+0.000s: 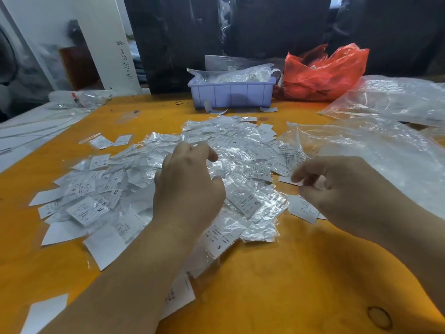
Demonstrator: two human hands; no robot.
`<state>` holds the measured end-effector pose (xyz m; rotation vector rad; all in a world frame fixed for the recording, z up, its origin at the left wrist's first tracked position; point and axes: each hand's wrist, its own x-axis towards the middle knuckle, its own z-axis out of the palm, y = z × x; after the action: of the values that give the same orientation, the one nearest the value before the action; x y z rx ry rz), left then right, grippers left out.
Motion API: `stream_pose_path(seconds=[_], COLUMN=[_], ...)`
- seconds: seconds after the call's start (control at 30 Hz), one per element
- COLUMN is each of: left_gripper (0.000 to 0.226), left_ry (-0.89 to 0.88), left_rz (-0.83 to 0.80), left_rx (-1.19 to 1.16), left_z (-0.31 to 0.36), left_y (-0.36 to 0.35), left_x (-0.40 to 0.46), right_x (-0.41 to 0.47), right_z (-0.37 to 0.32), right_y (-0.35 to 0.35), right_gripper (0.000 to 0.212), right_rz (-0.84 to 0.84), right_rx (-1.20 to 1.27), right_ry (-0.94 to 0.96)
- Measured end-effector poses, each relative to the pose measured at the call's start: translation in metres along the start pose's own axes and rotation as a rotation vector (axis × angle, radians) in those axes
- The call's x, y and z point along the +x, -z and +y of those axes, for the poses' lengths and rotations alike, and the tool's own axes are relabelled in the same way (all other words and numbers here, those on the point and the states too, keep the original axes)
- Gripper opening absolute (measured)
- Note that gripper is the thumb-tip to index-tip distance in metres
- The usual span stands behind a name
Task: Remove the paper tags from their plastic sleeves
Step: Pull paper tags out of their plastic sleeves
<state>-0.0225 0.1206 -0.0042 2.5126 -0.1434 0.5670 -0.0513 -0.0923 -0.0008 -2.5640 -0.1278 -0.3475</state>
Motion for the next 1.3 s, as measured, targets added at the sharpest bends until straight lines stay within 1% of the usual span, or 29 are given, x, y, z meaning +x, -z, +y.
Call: stream_pose_path(seconds=[0.07, 0.2, 0.27, 0.37, 0.47, 0.53, 0.67, 0.73, 0.77, 0.8, 0.87, 0.9, 0.93, 1.03, 1.2, 1.3], left_gripper=[0.027, 0.018, 0.017, 0.016, 0.015, 0.014, 0.013, 0.011, 0.010, 0.010, 0.009, 0.009, 0.009, 0.009, 0.009, 0.009], left_ry=[-0.080, -0.230, -0.264, -0.258, -0.244, -0.235, -0.215, -0.203, -0.198, -0.194, -0.188, -0.182, -0.176, -0.167, -0.160, -0.160], left_rz=[-0.018, -0.242, -0.300, -0.336, -0.347, -0.351, -0.369, -0.380, -0.384, -0.386, -0.389, -0.391, -0.392, -0.395, -0.390, -0.379], left_rx=[-0.050, -0.157, -0.176, -0.197, -0.204, -0.218, -0.246, -0.260, -0.268, -0.276, -0.285, -0.290, -0.295, -0.295, -0.287, -0.306], left_z=[0.002, 0.009, 0.010, 0.008, 0.006, 0.006, 0.008, 0.008, 0.008, 0.008, 0.009, 0.009, 0.009, 0.009, 0.007, 0.008], left_y=[-0.001, -0.005, -0.008, -0.011, -0.011, -0.011, -0.011, -0.011, -0.011, -0.010, -0.010, -0.010, -0.010, -0.010, -0.011, -0.010], left_x=[-0.002, -0.012, -0.014, -0.013, -0.012, -0.013, -0.014, -0.015, -0.015, -0.015, -0.015, -0.015, -0.015, -0.014, -0.014, -0.014], right_x=[0.000, -0.001, -0.001, 0.000, 0.000, 0.000, 0.001, 0.001, 0.001, 0.001, 0.000, 0.000, 0.001, 0.002, 0.003, 0.002], right_z=[0.001, 0.002, 0.003, 0.003, 0.001, 0.000, 0.001, 0.001, 0.001, 0.000, -0.001, -0.001, 0.000, 0.002, 0.006, 0.006], right_y=[0.001, -0.002, -0.002, 0.001, 0.000, 0.000, 0.000, -0.002, -0.003, -0.003, -0.005, -0.005, -0.005, -0.007, -0.007, -0.006], right_gripper=[0.017, 0.016, 0.019, 0.024, 0.017, 0.006, 0.004, 0.006, 0.009, 0.018, 0.043, 0.049, 0.051, 0.044, 0.017, 0.013], right_rz=[-0.039, -0.170, -0.181, -0.215, -0.260, -0.243, -0.222, -0.198, -0.192, -0.193, -0.221, -0.233, -0.236, -0.216, -0.148, -0.015], right_rx=[-0.105, -0.265, -0.316, -0.359, -0.350, -0.315, -0.288, -0.295, -0.295, -0.295, -0.306, -0.315, -0.316, -0.281, -0.263, -0.130], right_ry=[-0.019, -0.052, -0.088, -0.150, -0.138, -0.119, -0.113, -0.109, -0.114, -0.124, -0.149, -0.153, -0.154, -0.120, -0.017, 0.081])
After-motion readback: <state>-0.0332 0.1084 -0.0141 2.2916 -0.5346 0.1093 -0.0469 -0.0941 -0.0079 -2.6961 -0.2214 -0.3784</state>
